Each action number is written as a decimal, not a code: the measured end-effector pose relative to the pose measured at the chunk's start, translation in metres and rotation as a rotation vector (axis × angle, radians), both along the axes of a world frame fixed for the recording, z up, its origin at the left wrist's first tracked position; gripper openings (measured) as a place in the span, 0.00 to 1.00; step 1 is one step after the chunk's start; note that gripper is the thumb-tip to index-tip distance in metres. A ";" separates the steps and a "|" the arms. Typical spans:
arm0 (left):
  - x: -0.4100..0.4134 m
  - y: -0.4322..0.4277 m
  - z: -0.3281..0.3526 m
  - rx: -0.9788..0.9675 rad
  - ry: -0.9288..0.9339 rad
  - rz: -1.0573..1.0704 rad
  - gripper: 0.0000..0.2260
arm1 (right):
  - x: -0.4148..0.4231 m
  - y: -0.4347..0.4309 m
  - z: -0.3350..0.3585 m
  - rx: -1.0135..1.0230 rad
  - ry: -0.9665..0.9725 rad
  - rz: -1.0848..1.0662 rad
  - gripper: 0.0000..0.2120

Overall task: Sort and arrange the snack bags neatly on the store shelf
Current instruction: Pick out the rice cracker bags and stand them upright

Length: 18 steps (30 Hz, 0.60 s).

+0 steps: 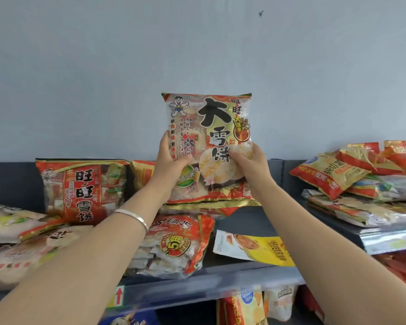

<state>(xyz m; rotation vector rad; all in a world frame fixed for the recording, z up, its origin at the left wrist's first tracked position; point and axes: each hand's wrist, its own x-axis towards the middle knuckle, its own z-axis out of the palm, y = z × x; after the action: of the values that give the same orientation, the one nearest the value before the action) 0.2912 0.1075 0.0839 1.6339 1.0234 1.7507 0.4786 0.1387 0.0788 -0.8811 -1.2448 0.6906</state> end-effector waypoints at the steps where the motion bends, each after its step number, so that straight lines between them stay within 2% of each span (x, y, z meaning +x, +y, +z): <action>1: 0.019 0.009 0.001 -0.007 0.005 -0.008 0.34 | 0.019 0.007 0.001 -0.004 -0.002 -0.015 0.23; 10: 0.153 0.078 -0.001 -0.089 0.022 -0.050 0.35 | 0.154 0.072 -0.001 -0.023 -0.058 -0.085 0.27; 15: 0.194 0.115 -0.012 -0.200 0.035 -0.105 0.36 | 0.197 0.105 -0.018 -0.034 -0.084 -0.131 0.29; 18: 0.206 0.142 -0.027 -0.300 0.005 -0.096 0.33 | 0.201 0.124 -0.035 -0.127 -0.151 -0.180 0.31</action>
<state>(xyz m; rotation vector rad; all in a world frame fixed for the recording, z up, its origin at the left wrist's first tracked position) 0.4974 0.2499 0.0573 1.4725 1.1289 1.4521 0.6799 0.2632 0.0434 -1.1529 -1.2471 0.5715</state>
